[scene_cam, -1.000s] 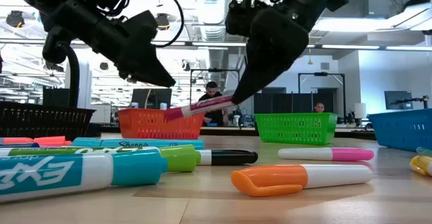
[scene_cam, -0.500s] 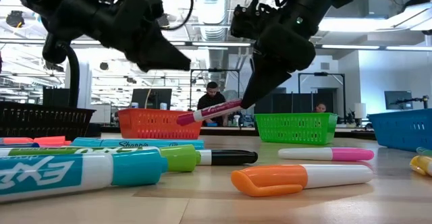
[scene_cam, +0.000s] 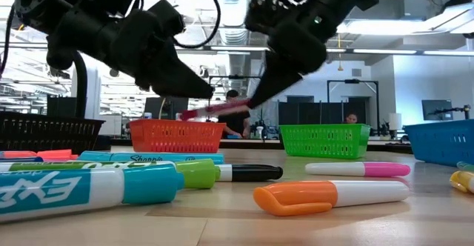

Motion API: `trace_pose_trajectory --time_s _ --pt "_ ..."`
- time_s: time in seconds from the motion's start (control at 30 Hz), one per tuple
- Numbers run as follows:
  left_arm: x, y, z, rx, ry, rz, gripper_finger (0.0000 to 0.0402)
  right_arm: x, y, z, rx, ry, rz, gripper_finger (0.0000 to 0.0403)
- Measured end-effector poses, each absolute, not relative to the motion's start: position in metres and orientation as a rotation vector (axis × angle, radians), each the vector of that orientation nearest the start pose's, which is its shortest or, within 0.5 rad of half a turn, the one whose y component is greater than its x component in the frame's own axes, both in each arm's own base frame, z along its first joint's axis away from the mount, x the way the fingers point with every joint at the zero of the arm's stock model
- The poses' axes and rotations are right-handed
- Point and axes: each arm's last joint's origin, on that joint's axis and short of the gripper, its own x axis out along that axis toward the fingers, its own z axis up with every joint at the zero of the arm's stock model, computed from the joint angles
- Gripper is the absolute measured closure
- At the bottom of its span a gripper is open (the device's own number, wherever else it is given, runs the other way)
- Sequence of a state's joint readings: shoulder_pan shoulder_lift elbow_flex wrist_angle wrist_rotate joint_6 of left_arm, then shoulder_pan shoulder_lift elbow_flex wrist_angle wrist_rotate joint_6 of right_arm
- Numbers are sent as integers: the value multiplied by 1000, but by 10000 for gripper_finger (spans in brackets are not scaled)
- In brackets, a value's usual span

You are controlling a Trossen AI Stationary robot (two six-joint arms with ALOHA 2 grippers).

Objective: Pick & Place Markers
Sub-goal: Put the red marker pen into the black bin

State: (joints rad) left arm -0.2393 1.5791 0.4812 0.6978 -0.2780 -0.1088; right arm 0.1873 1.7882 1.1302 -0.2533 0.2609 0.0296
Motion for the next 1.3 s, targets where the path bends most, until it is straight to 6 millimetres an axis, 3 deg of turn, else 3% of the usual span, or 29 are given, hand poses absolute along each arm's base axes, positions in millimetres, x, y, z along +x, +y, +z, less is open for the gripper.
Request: trace_pose_trajectory --time_s 0.2,0.57,0.73,1.07,1.3 --pt "270 -57 137 57 390 72 238 372 62 200 -155 800 26 334" --pt "270 -57 137 61 390 75 239 374 63 203 -121 784 41 334" --pt "270 -57 137 61 390 75 263 374 62 202 -121 787 39 328" --pt "270 -57 137 40 381 83 346 372 59 201 -189 811 -74 252" --pt "267 -61 145 14 355 82 331 364 60 194 -191 901 -141 176"
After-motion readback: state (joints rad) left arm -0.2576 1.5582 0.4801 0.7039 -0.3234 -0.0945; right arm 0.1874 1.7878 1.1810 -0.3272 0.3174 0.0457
